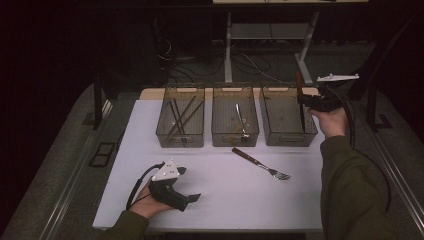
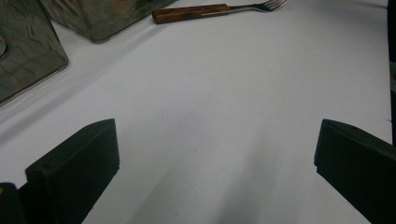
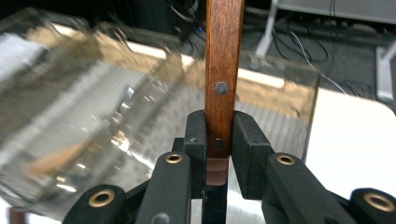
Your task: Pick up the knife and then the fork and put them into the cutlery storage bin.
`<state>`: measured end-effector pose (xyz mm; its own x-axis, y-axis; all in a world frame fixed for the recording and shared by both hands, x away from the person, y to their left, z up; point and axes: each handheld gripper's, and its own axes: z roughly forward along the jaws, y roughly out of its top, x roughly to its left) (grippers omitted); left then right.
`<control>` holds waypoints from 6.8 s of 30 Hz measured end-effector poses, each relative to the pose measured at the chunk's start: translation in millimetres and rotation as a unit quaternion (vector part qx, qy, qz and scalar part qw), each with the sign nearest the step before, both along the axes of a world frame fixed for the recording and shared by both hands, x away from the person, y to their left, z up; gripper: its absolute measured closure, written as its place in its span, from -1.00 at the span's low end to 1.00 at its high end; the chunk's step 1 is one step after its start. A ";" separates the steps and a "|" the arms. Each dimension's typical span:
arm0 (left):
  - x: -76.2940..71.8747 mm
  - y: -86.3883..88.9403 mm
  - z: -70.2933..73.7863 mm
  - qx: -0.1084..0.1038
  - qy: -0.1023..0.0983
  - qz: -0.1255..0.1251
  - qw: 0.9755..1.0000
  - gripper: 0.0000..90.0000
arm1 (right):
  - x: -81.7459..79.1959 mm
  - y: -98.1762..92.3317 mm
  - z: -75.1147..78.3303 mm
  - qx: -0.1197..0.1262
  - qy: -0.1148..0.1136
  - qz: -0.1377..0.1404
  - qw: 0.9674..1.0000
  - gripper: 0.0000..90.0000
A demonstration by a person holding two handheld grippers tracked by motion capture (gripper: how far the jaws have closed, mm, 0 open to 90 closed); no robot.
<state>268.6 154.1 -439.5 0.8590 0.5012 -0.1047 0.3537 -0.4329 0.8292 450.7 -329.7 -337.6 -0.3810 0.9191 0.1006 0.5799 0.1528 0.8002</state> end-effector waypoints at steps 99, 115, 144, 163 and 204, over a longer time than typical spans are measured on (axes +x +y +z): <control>1.2 1.5 -0.7 -0.001 0.003 -0.003 1.000 -1.00 | -87.6 129.6 -99.5 -0.128 0.114 0.279 0.945 0.68; 1.2 1.3 -0.5 0.002 0.003 -0.005 1.000 -1.00 | -60.3 158.0 -85.0 -0.231 0.211 0.326 0.892 0.67; 1.1 1.2 -0.4 0.003 0.003 -0.003 1.000 -1.00 | -67.2 141.2 -61.9 -0.175 0.199 0.343 0.901 0.71; 1.2 2.1 -0.3 -0.003 0.004 0.001 1.000 -1.00 | -82.9 68.4 -38.9 0.013 0.066 0.248 0.967 0.71; 1.7 1.4 0.5 -0.007 0.003 -0.007 1.000 -1.00 | 0.1 20.5 -11.4 0.015 -0.047 -0.018 0.999 0.71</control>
<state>270.3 155.6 -439.0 0.8649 0.4882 -0.1168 0.3526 -0.4251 0.8336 450.9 -309.2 -349.0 -0.3570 0.9294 0.0933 0.5074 0.1091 0.8547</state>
